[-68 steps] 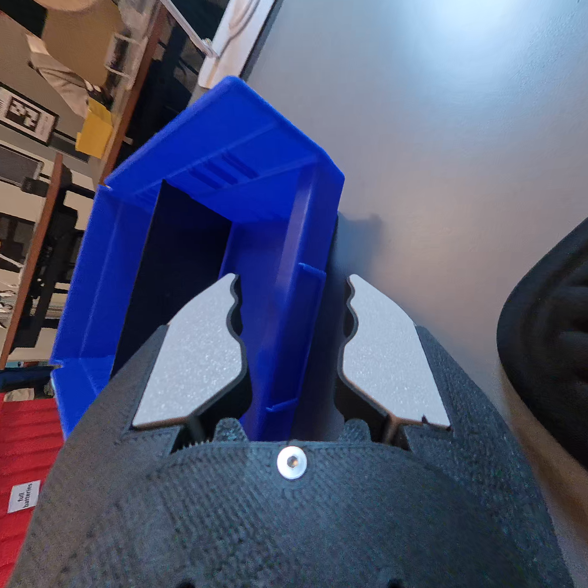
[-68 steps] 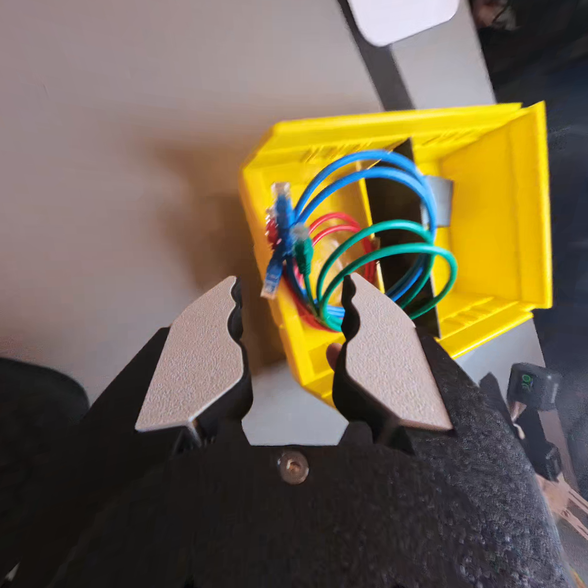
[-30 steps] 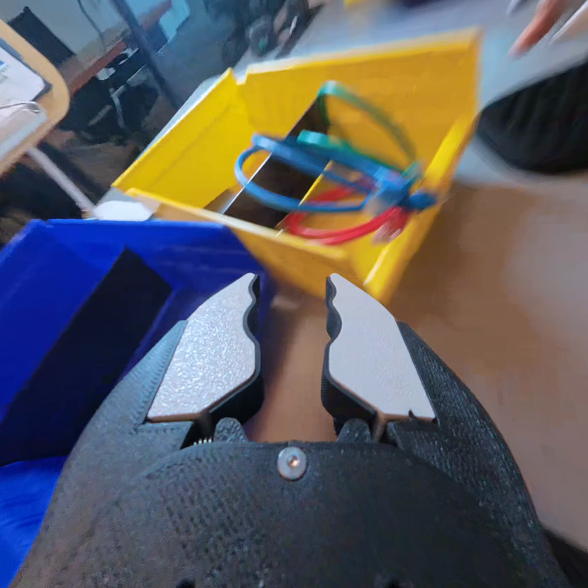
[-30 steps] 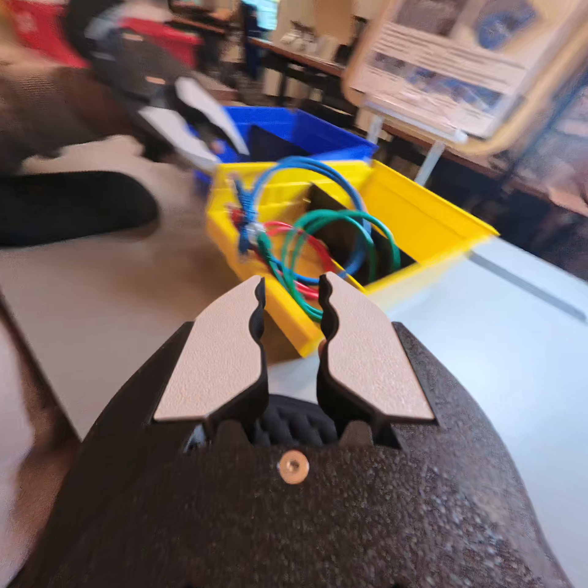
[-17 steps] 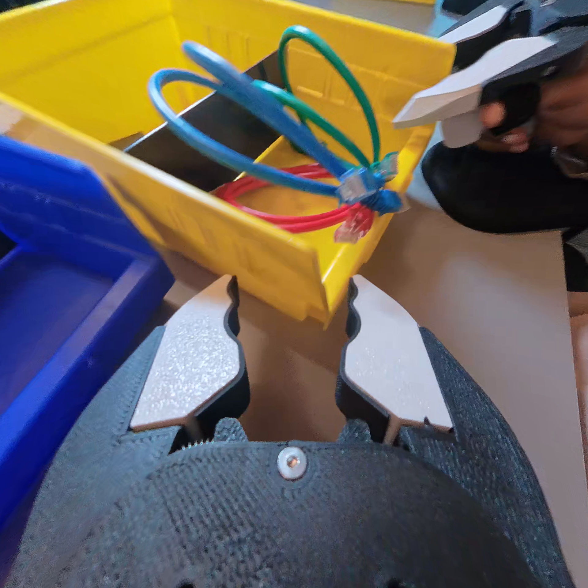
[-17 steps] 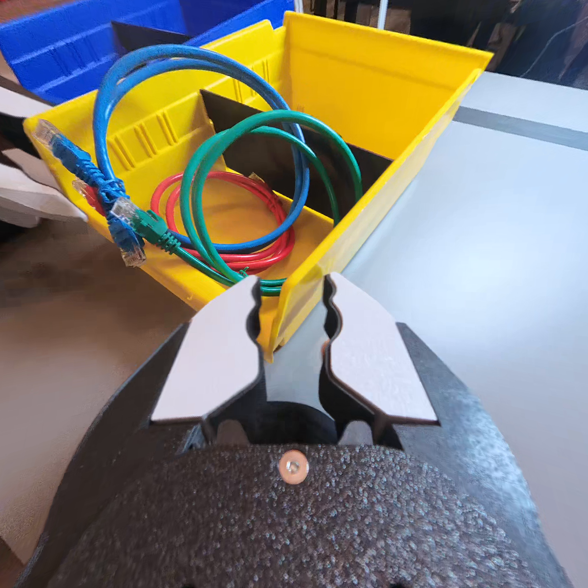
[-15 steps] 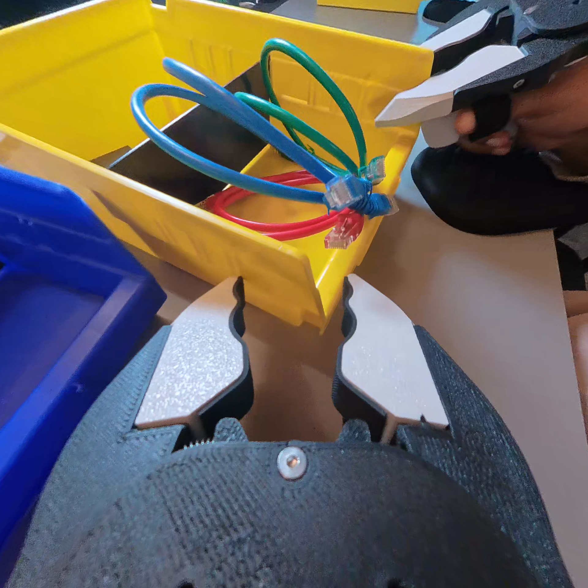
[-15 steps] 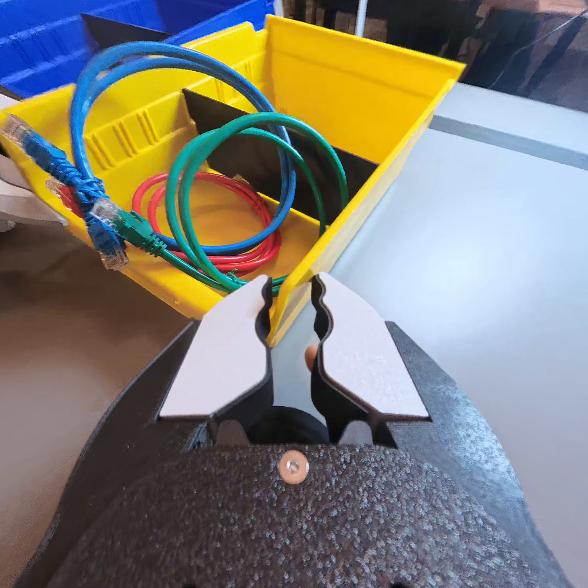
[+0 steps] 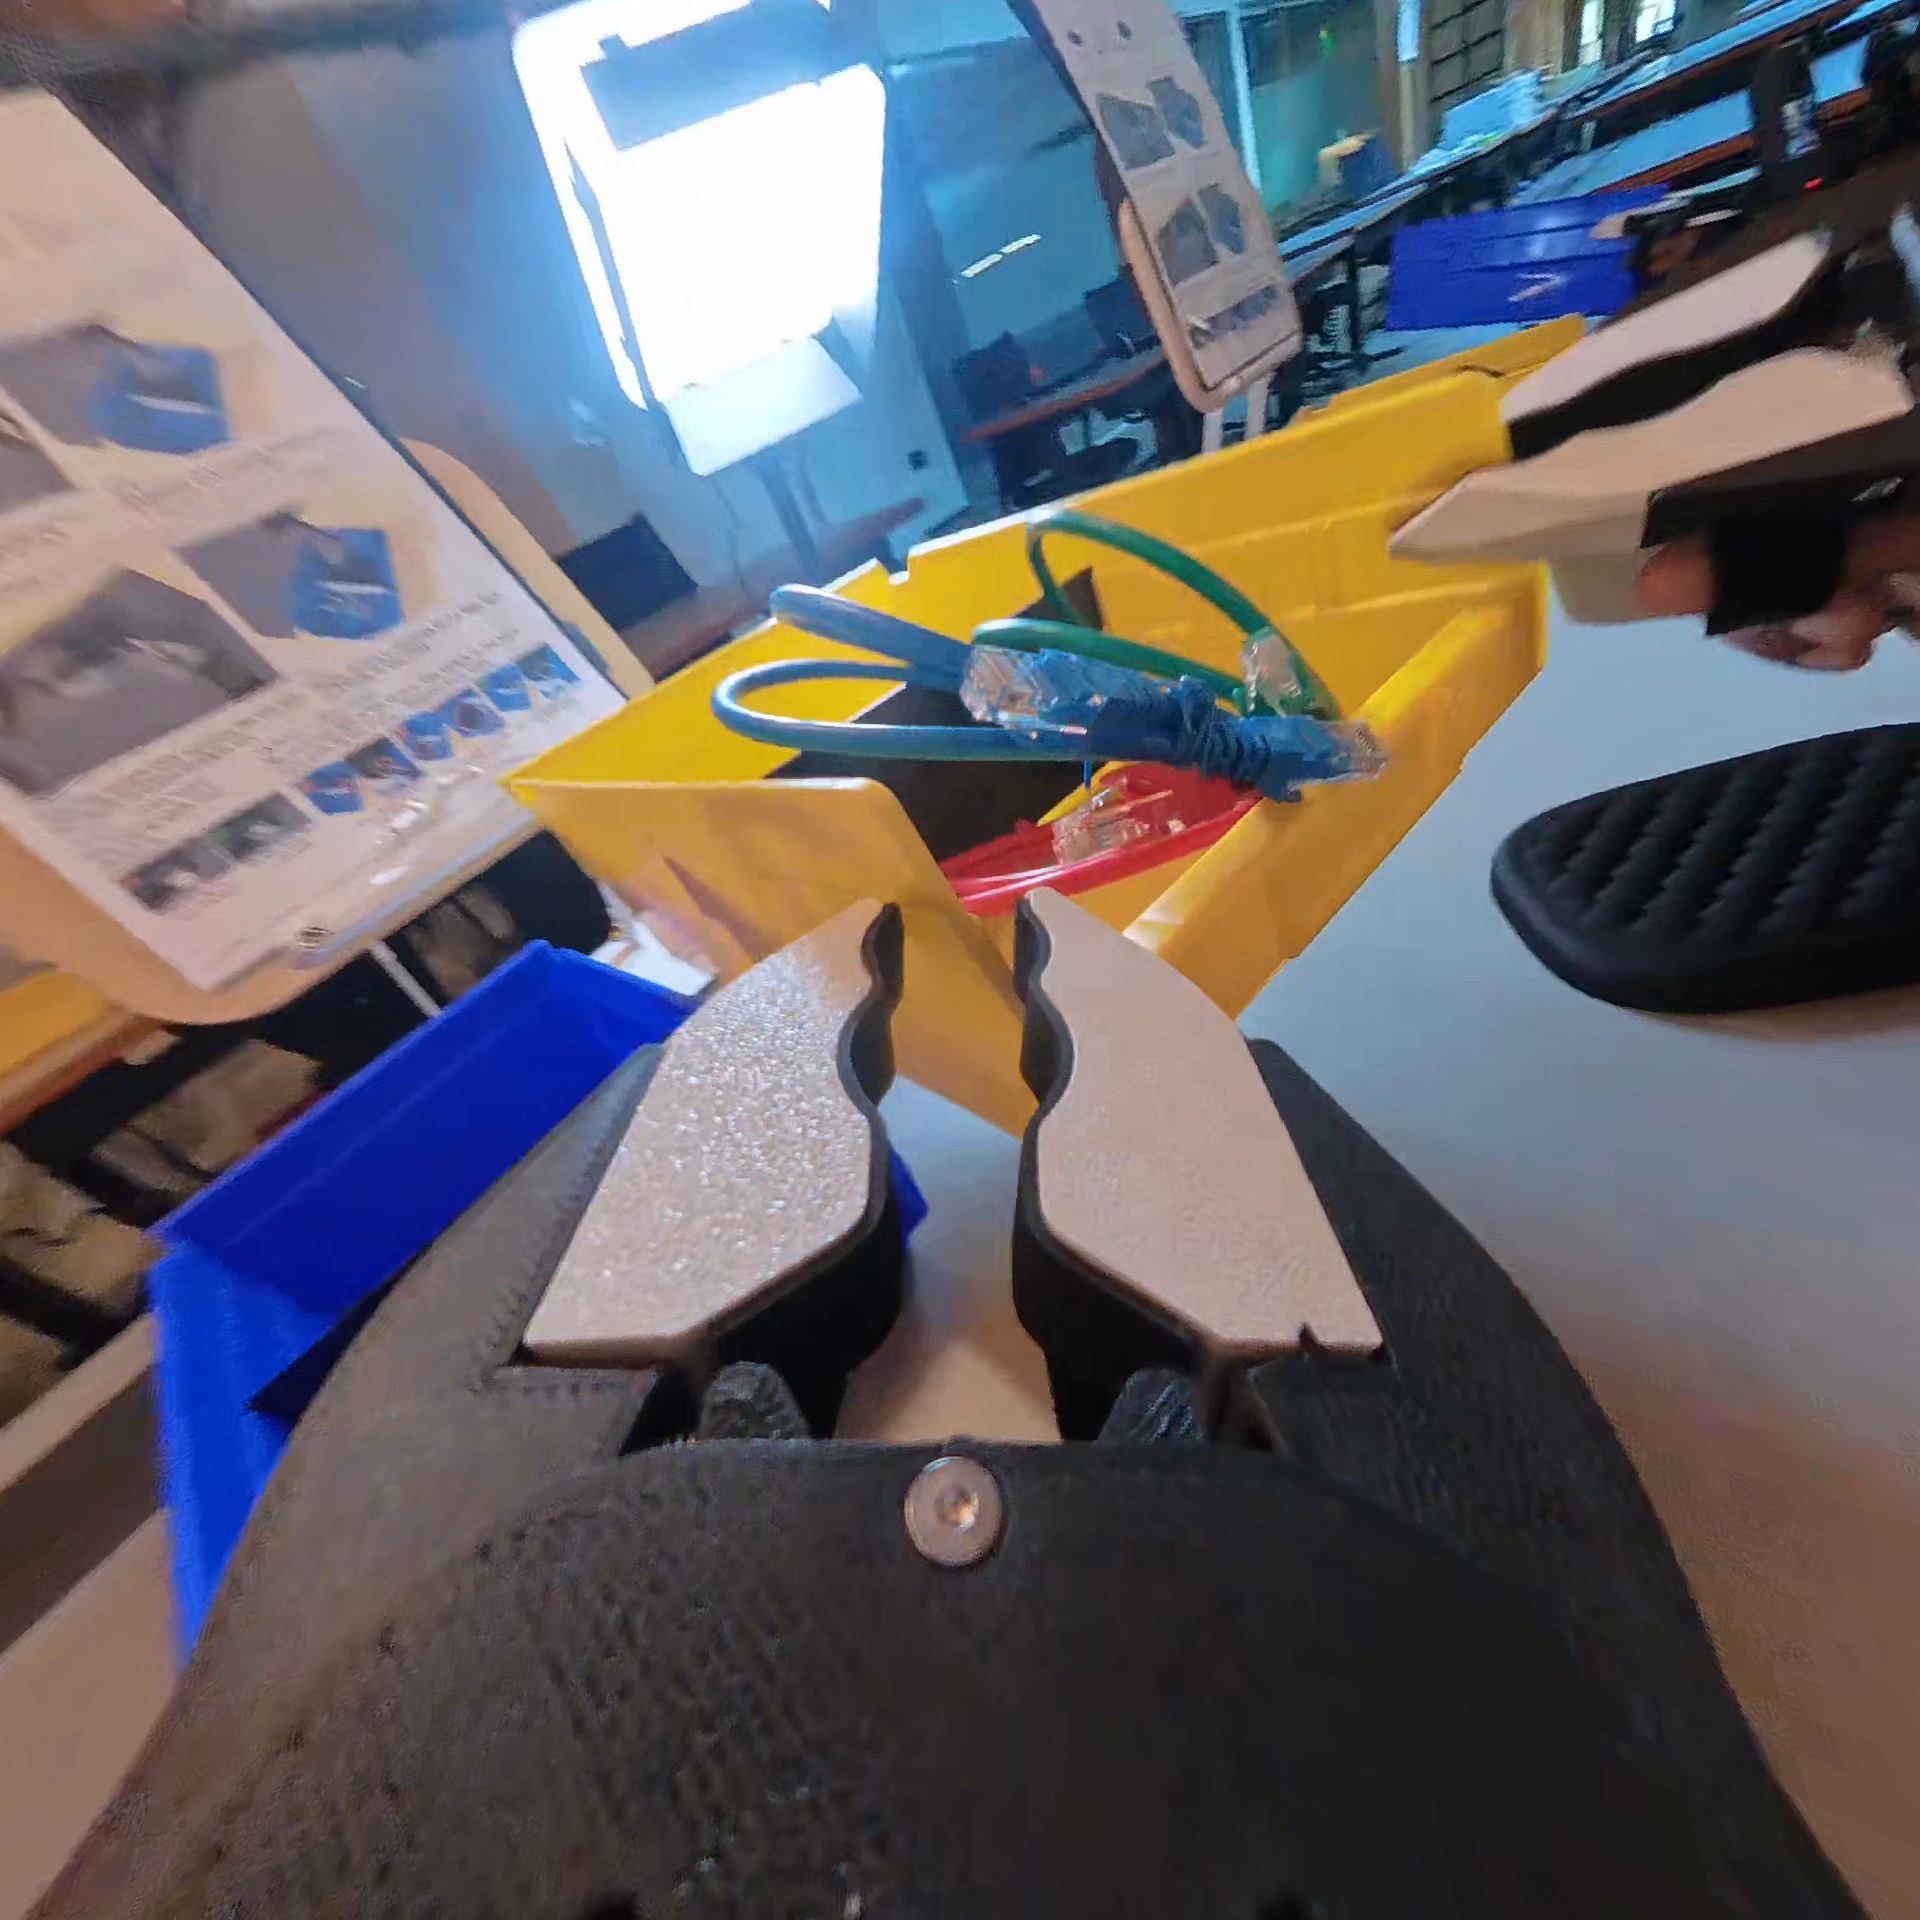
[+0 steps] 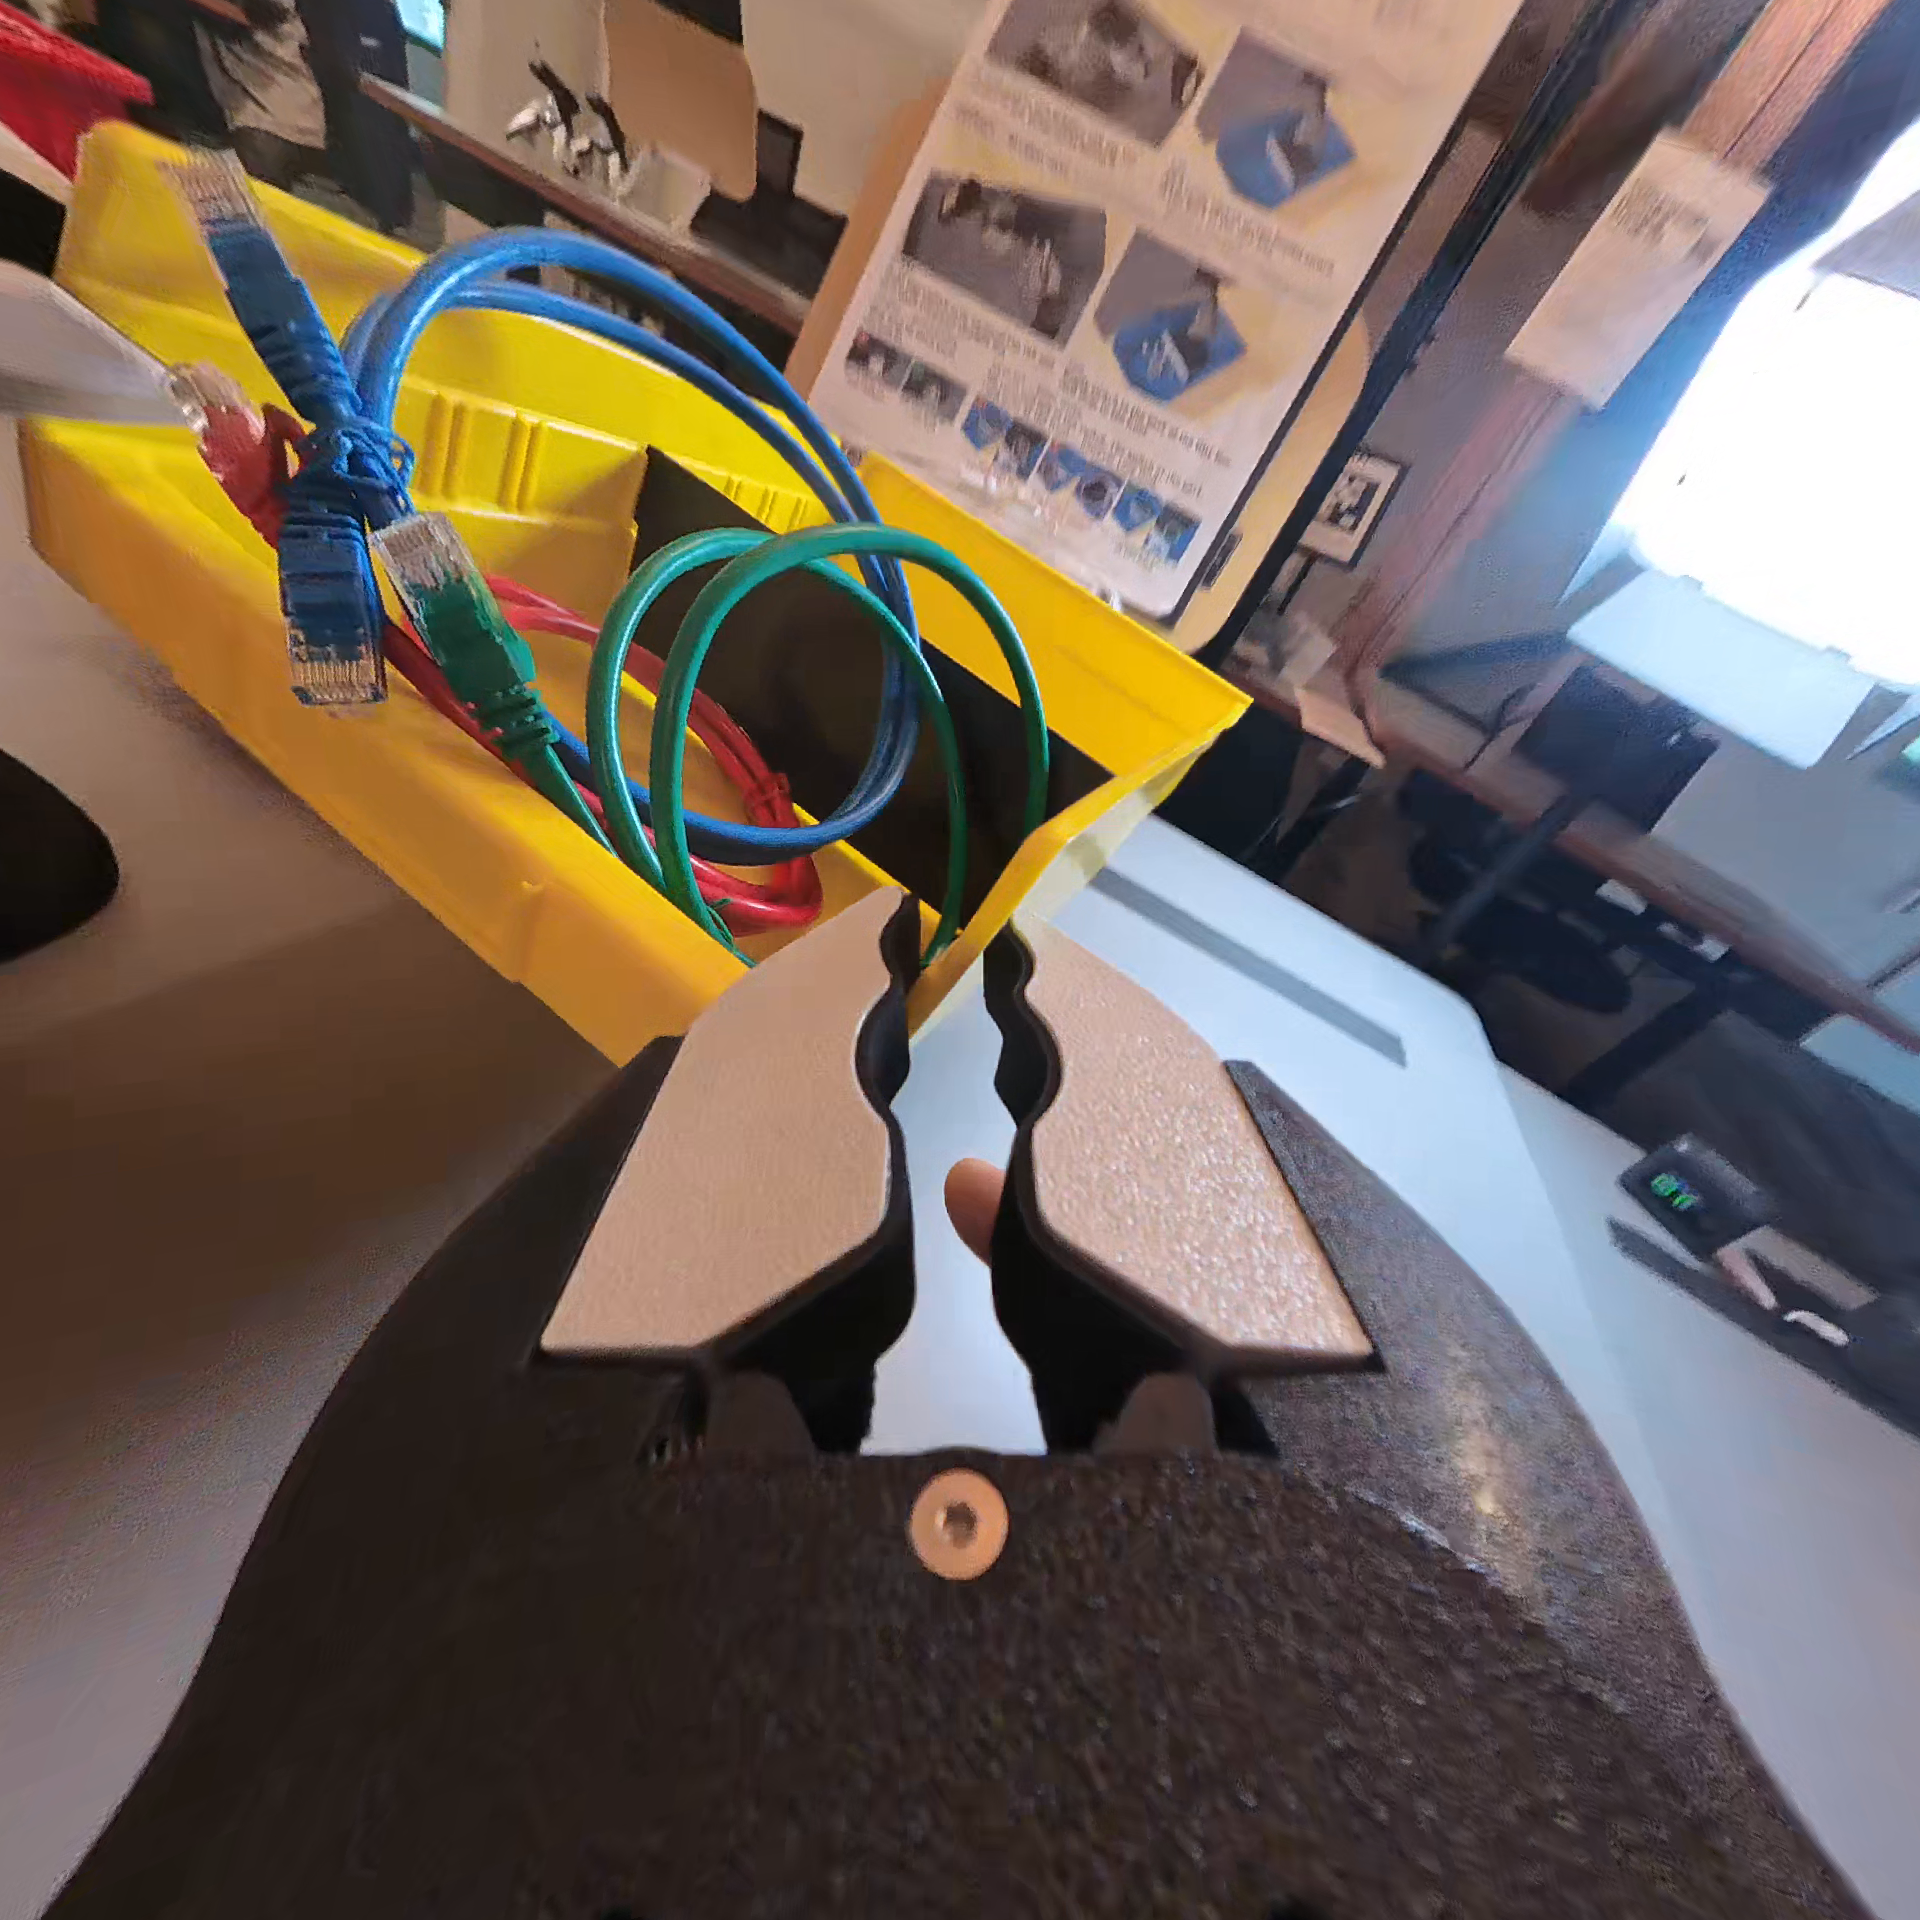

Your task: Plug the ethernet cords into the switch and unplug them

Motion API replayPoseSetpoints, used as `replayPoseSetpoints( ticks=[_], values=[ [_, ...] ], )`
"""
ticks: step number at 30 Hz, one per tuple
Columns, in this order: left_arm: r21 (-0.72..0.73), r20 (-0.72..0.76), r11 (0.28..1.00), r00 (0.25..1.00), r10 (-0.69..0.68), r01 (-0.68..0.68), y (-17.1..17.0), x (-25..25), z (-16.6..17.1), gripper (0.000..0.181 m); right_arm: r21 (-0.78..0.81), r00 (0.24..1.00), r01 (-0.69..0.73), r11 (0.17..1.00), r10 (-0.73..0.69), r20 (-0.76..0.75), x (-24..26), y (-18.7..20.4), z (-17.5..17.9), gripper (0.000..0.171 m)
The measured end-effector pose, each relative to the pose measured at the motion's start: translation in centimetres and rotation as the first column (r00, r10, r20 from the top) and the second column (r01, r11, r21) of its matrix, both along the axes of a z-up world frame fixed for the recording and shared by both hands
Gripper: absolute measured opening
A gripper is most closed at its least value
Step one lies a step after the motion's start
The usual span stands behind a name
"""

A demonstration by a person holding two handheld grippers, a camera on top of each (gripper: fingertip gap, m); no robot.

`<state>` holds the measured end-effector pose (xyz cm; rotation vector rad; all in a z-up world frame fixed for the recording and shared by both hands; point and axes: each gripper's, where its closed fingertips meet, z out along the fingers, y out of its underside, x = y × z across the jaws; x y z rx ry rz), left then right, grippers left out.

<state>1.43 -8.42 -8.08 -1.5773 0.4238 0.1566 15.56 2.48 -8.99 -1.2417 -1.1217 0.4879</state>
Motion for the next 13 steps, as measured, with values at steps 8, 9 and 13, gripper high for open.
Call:
replayPoseSetpoints(
  ticks=[8,9,13],
  values=[
    [0.204,-0.118,0.959,0.967,0.225,-0.199,-9.8,-3.8,5.7,0.020,0.190,0.958,-0.174,0.966,0.211,-0.194,-5.2,-7.4,8.3,0.013],
    [0.213,-0.137,0.947,0.953,0.271,-0.238,-11.8,-4.7,6.1,0.021,0.175,0.939,-0.229,0.958,0.264,-0.220,-6.9,-8.6,8.6,0.013],
    [0.159,-0.241,0.913,0.882,0.405,-0.376,-19.7,-8.8,6.0,0.023,0.126,0.842,-0.451,0.883,0.469,-0.267,-14.5,-14.1,8.2,0.012]
  ],
)
